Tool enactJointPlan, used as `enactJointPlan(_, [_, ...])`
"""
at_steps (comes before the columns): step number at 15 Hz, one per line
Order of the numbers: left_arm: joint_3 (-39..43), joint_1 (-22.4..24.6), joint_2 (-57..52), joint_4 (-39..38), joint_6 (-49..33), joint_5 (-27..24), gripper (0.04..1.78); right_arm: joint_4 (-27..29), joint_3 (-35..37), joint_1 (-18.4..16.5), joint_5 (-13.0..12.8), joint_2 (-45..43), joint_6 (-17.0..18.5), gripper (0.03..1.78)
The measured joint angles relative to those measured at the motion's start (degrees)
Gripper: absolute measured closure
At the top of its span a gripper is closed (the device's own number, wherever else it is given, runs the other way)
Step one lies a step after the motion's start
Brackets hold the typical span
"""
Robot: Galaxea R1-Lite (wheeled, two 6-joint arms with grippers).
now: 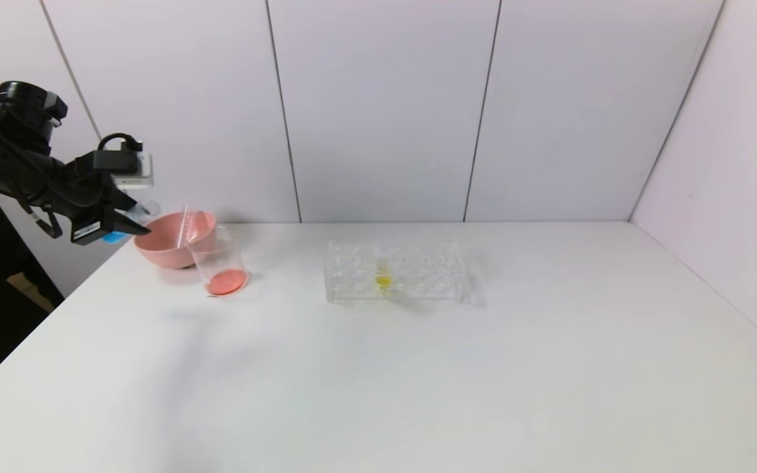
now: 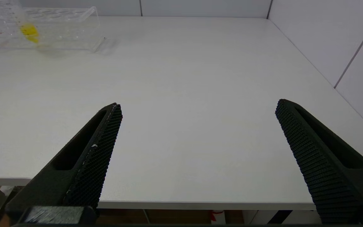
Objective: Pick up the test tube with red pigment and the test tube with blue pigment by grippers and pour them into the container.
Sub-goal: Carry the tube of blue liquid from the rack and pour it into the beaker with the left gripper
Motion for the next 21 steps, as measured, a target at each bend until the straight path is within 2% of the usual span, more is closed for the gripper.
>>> enactJointPlan(4, [0.0,-0.93,0.07,-0.94,-3.5,1.4,1.36,0.0,0.0,0.0,0.0,0.0,0.0,0.04])
enactJointPlan(8, [0.0,-2.26,0.09,-1.34,-5.77,5.45,1.36,0.0,0.0,0.0,0.0,0.0,0.0,0.04])
enactJointPlan(21, [0.0,-6.74,1.27,-1.57,-8.7,14.99,1.36,0.0,0.0,0.0,0.0,0.0,0.0,0.04])
